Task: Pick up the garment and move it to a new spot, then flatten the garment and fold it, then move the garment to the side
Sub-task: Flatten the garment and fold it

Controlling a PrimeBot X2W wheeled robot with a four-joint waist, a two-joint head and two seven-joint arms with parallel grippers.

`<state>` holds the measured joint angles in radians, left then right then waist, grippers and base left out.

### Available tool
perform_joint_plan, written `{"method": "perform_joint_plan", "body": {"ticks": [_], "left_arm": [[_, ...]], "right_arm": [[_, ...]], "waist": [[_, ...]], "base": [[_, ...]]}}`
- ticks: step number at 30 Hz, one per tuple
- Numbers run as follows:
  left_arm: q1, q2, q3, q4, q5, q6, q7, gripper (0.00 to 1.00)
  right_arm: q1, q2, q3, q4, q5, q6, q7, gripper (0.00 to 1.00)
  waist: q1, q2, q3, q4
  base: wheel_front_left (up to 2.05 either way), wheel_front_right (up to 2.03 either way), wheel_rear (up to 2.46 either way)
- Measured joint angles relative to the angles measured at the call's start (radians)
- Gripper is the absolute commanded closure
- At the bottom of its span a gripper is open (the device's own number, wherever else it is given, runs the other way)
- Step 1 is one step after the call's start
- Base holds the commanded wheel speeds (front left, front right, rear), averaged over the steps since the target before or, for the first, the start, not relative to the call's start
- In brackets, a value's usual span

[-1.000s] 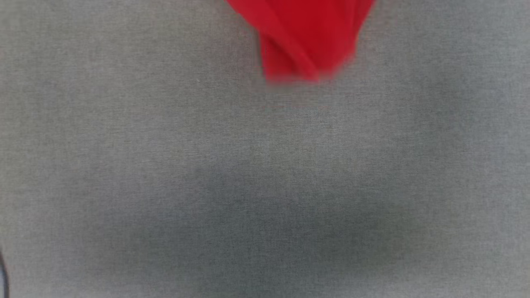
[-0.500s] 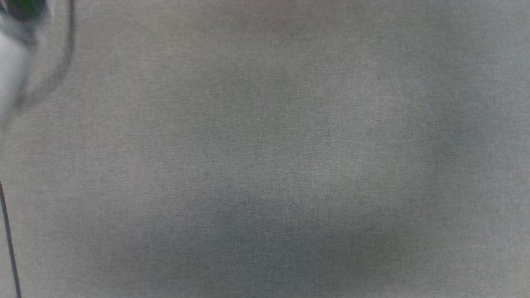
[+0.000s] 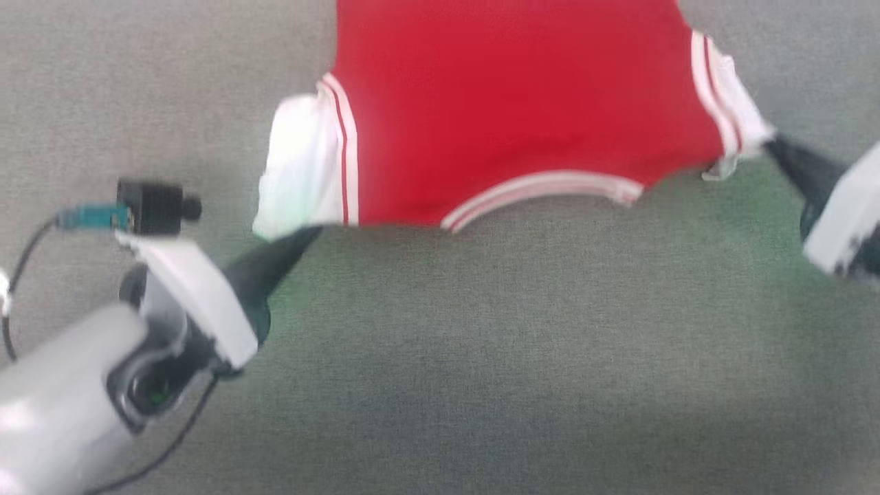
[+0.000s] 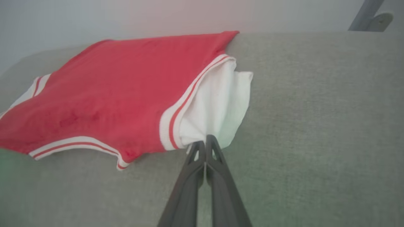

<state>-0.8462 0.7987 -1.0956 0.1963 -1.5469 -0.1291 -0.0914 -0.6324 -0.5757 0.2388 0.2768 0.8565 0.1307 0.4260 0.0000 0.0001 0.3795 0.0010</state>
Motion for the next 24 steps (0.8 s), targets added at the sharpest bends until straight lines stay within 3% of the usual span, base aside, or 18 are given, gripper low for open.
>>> {"method": "perform_joint_plan", "body": {"ticks": [6,13,24], "left_arm": [[0.113,0.069,-0.042,-0.090,0.018,0.000,-0.064,1.00],[0.255,0.190,-0.096,-0.241,0.018,0.000,-0.109,1.00],[0.392,0.331,-0.137,-0.424,0.040,0.000,-0.138,1.00]], "right_arm": [[0.243,-0.030,-0.059,-0.196,0.006,0.000,0.127,1.00],[0.504,-0.072,-0.109,-0.418,0.047,0.000,0.304,1.00],[0.789,-0.081,-0.250,-0.644,0.089,0.000,0.457,1.00]], "waist": [[0.0000,0.0000,-0.032,0.001],[0.0000,0.0000,-0.052,0.004],[0.0000,0.0000,-0.047,0.026]], "base": [[0.00,0.00,0.00],[0.00,0.00,0.00],[0.00,0.00,0.00]]}}
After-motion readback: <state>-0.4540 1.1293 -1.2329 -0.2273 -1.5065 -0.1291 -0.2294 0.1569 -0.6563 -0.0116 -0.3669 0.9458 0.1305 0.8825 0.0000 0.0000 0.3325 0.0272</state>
